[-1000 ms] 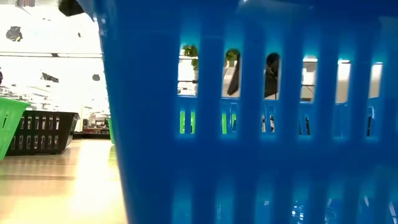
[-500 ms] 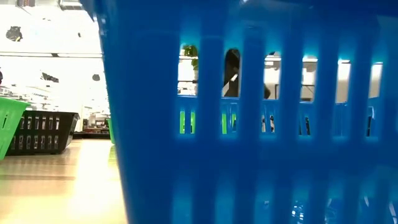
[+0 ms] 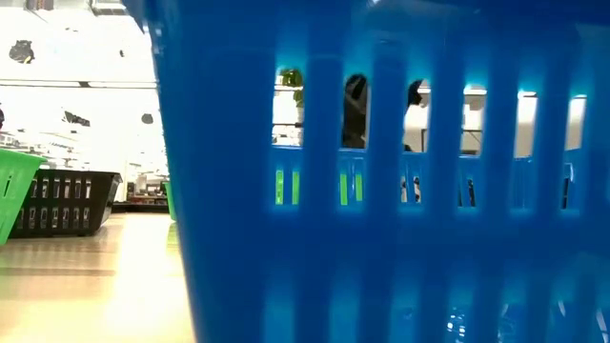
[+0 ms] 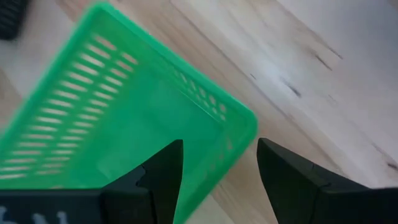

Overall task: Stack baskets by color
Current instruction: Stack the right green basket on the top left green basket

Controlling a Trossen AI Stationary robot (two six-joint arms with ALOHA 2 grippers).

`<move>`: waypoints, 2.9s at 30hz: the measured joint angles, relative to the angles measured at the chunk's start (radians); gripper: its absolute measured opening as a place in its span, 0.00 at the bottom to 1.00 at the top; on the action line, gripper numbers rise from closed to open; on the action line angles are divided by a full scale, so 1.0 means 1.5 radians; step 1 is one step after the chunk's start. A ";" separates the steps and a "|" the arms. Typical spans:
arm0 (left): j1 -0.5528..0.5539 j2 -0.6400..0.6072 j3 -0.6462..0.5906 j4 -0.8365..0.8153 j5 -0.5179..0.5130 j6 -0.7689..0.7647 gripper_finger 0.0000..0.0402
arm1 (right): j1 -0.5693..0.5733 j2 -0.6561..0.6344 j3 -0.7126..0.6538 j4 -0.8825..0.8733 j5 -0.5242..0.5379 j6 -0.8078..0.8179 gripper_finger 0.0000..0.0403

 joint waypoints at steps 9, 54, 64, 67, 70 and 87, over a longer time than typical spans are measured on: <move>0.000 -0.003 0.000 -0.004 -0.033 0.008 0.66 | 0.000 -0.001 0.000 -0.009 -0.001 0.010 0.41; 0.000 -0.051 0.000 -0.008 -0.168 0.027 0.67 | -0.159 0.097 0.166 0.401 0.122 0.284 0.04; 0.000 -0.060 0.000 -0.008 -0.173 0.027 0.67 | -0.200 0.163 0.238 0.349 0.126 0.249 0.04; 0.000 -0.060 0.000 -0.008 -0.173 0.027 0.66 | -0.211 0.163 0.238 0.316 0.150 0.248 0.06; 0.000 -0.059 0.000 -0.008 -0.173 0.027 0.66 | -0.220 0.164 0.238 0.277 0.159 0.248 0.07; 0.000 -0.060 0.000 -0.007 -0.190 0.028 0.66 | -0.209 0.183 0.237 0.288 0.152 0.269 0.08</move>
